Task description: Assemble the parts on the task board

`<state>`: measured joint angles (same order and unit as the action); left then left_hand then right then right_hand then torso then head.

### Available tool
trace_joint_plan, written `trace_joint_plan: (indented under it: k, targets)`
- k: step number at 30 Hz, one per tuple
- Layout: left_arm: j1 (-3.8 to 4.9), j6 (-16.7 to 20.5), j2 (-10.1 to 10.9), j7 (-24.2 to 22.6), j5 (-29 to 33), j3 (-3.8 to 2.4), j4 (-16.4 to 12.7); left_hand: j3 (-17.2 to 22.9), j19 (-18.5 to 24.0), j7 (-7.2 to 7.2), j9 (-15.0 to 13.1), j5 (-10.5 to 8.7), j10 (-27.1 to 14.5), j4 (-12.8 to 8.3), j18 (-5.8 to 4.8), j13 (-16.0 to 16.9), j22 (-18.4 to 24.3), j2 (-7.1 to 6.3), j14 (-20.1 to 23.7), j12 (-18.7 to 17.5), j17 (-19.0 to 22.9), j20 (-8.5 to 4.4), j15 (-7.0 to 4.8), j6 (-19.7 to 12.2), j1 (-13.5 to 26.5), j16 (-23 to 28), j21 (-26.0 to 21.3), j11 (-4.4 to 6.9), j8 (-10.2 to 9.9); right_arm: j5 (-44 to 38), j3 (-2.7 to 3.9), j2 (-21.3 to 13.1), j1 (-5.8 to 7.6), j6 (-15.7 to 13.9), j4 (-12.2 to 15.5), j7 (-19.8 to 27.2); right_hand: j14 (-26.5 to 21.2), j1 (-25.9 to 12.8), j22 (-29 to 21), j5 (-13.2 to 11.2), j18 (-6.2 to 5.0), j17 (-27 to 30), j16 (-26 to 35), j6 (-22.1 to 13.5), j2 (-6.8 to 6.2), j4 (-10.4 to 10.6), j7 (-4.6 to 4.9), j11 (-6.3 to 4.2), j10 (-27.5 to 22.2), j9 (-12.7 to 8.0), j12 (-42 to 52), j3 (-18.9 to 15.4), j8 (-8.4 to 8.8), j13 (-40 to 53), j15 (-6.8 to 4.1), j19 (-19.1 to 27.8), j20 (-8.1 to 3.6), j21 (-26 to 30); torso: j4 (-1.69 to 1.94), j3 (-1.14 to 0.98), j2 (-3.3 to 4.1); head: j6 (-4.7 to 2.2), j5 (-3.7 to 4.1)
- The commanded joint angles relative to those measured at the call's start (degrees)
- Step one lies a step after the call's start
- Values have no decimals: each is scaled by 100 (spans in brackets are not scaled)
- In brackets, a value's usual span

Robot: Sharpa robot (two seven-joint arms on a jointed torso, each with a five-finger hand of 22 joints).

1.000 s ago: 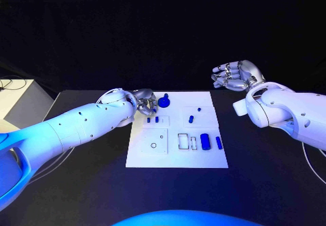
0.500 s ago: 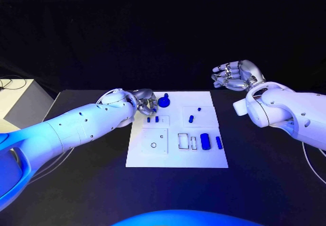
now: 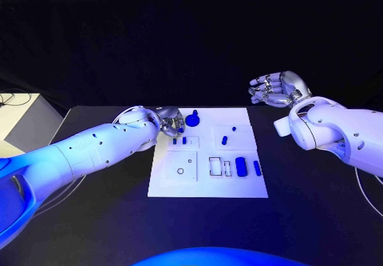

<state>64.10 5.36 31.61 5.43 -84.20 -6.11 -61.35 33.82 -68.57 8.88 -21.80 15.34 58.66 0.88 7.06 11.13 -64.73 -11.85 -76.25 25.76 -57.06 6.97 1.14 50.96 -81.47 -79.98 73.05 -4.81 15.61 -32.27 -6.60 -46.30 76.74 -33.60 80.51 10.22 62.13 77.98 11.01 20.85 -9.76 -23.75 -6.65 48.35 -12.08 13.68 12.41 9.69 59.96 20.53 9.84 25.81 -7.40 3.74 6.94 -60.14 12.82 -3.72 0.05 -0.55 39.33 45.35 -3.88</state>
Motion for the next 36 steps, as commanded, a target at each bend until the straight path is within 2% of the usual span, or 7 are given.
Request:
trace_joint_plan:
  k: [1, 13, 20, 28, 33, 34, 36]
  targets:
    - [2, -9, -4, 5, -32, -3, -1, -6, 40, -5, 9, 5, -42, -25, -35, 8, 6, -2, 46, 23, 18, -13, -6, -38, 48, -16, -37, -14, -24, -19, 3, 3, -2, 66, 1, 46, 31, -28, -6, 22, -76, 5, 21, 15, -22, 3, 158, 37, -2, -5, -39, 21, 40, -8, 6, -19, 23, -15, 0, -4, 3, 4, 2]
    - [2, -57, -3, 46, -26, -3, 18, 0, 52, -5, 19, 4, -55, -25, -33, 19, 17, -10, 64, 33, 48, -12, -5, -71, 54, -9, -46, -15, -51, -19, 3, 4, -3, 65, 2, 45, 31, -28, -6, 22, -76, 5, 21, 15, -22, 3, 158, 37, -2, -5, -39, 21, 40, -8, 6, -19, 23, -15, -2, -2, 4, 11, 1]
    - [3, -10, 6, 83, -27, -4, 120, 42, 111, -33, 122, 4, -137, -37, -17, 81, 76, -57, 123, 85, 137, -5, 4, -407, 75, 2, -99, -24, -276, -24, 3, 1, -3, 100, 0, -5, -17, -37, -64, 21, -68, 51, 65, -21, -40, -21, 180, 62, -66, -26, -76, 20, 72, -14, 31, 13, 39, -2, -4, -2, 1, 7, 0]
    - [4, 88, 55, 85, -29, -10, 269, 47, 132, -73, 191, 4, -175, -44, -11, 110, 96, -74, 146, 109, 173, -1, 7, -635, 75, 2, -119, -28, -407, -282, 3, -8, -3, 277, -40, -80, 13, 168, -202, -80, -77, 146, 86, 31, -118, -303, 180, 88, -276, -49, -168, 30, 71, -11, 41, 7, 50, -36, -2, 0, -1, -2, 12]
    - [5, 297, 104, 11, 15, -57, 326, 61, 145, -58, 196, 9, -177, -45, -6, 116, 111, -54, 156, 116, 196, -2, 5, -634, 63, 7, -130, -26, -407, -836, 3, -12, -3, 498, -81, -151, 724, 376, -85, -316, -78, 34, -256, 214, -93, -599, 37, -57, -217, -57, -144, -33, 8, -6, -199, -643, -226, -426, -7, -1, -2, -11, 17]
    - [5, 409, 121, -22, 59, -77, 335, 80, 229, -27, 193, 12, -196, -45, 17, 121, 204, -35, 235, 118, 354, -2, 6, -579, 53, 59, -198, -34, -380, -995, 3, -10, -3, 558, -96, -175, 1002, 420, 6, -395, -75, -36, -392, 294, -71, -683, -12, -117, -117, -61, -108, -88, -14, -3, -295, -884, -339, -613, -7, -1, -2, -11, 17]
    - [6, 677, 158, -106, 190, -134, 347, 192, 720, 84, 192, 11, -329, -29, 142, 95, 712, 30, 706, 60, 1144, 21, 48, -393, 37, 411, -595, -105, -285, -1340, 3, -4, -3, 697, -132, -246, 1304, 457, 140, -433, -62, -135, -546, 433, -49, -767, -78, -196, 73, -64, -47, -147, -56, -1, -414, -1124, -474, -851, -8, -2, -8, -14, 18]
